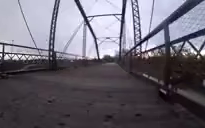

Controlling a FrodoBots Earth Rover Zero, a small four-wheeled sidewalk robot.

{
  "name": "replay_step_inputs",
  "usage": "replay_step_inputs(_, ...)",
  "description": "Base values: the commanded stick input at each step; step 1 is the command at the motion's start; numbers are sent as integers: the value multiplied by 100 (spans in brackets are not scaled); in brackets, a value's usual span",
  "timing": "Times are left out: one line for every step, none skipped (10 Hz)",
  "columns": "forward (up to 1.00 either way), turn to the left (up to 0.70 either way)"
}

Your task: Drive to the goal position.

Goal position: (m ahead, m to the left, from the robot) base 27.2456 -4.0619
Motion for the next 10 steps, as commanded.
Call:
replay_step_inputs(100, -34)
replay_step_inputs(100, -13)
replay_step_inputs(100, 0)
replay_step_inputs(100, 0)
replay_step_inputs(100, 0)
replay_step_inputs(100, 0)
replay_step_inputs(100, 0)
replay_step_inputs(100, 0)
replay_step_inputs(100, 0)
replay_step_inputs(100, 0)
